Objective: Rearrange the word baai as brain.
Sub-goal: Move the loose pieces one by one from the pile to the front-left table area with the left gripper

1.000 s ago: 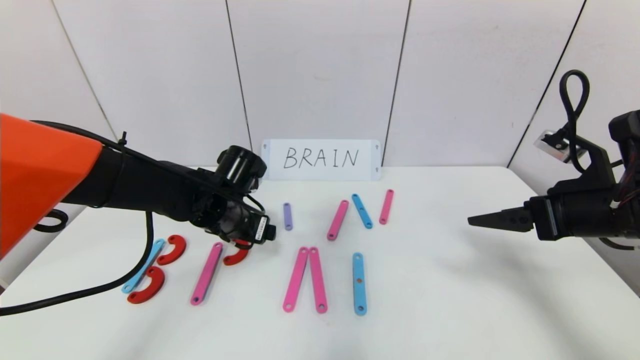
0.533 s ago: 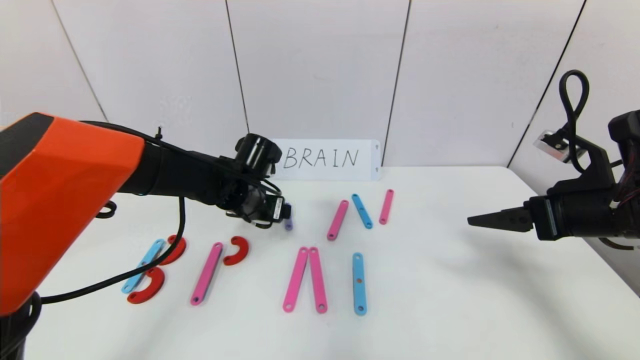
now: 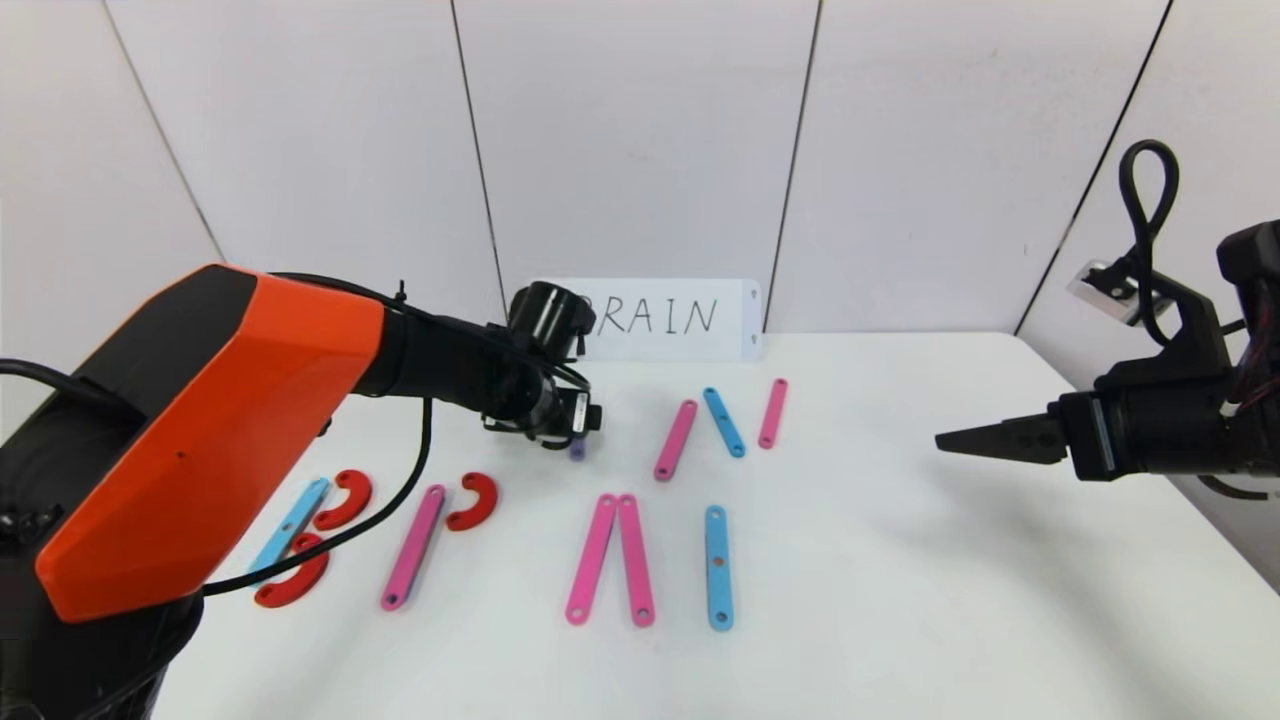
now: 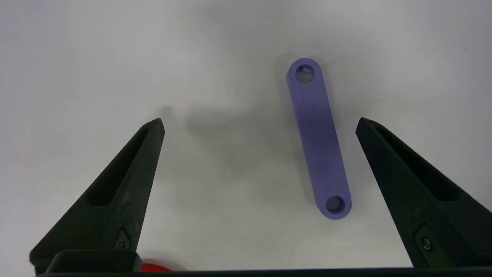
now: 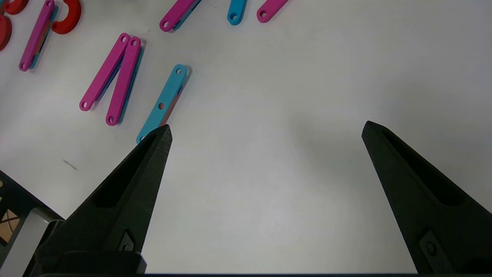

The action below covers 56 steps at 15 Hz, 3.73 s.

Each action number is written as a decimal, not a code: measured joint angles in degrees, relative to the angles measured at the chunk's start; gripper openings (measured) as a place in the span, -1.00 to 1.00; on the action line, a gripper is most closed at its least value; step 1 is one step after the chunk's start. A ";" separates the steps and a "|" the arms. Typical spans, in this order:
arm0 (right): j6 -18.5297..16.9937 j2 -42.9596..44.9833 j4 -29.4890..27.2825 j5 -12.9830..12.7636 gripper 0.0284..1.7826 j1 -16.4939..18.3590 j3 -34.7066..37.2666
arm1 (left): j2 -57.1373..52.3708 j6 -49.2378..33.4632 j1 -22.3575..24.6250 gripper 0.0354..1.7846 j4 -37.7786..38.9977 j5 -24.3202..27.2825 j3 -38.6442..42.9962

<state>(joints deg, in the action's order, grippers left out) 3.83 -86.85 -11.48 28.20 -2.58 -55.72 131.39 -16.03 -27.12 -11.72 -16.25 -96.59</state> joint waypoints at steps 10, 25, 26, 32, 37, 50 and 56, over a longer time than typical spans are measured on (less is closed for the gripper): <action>0.00 0.09 0.00 0.05 0.94 -0.02 0.10 | 1.96 -2.43 -0.68 -0.12 -0.21 -0.17 -1.10; 0.00 0.02 0.00 0.09 0.94 -0.06 0.16 | -7.80 -17.09 -3.17 -0.72 -10.96 -3.90 2.88; 0.00 0.05 0.02 0.09 0.94 -0.09 0.16 | -9.31 -18.92 -3.28 -0.72 -11.37 -3.95 4.11; 0.00 0.00 -0.01 0.09 0.94 -0.30 0.18 | -16.86 -26.20 -3.58 -0.72 -11.22 -7.39 14.36; 0.00 0.00 0.02 0.05 0.94 -0.48 0.33 | -21.42 -31.27 -4.07 -0.72 -11.19 -7.75 23.05; 0.00 -0.06 0.05 0.00 0.94 -0.66 0.41 | -24.67 -38.32 -8.66 -0.72 -6.47 -10.12 38.07; 0.00 -0.06 0.00 0.00 0.94 -0.63 0.41 | -23.39 -38.35 -8.34 -0.72 -5.32 -10.12 38.44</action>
<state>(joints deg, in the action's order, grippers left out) 3.83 -86.91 -11.48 28.20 -3.22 -55.31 108.00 -54.38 -35.46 -17.03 -26.37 -58.15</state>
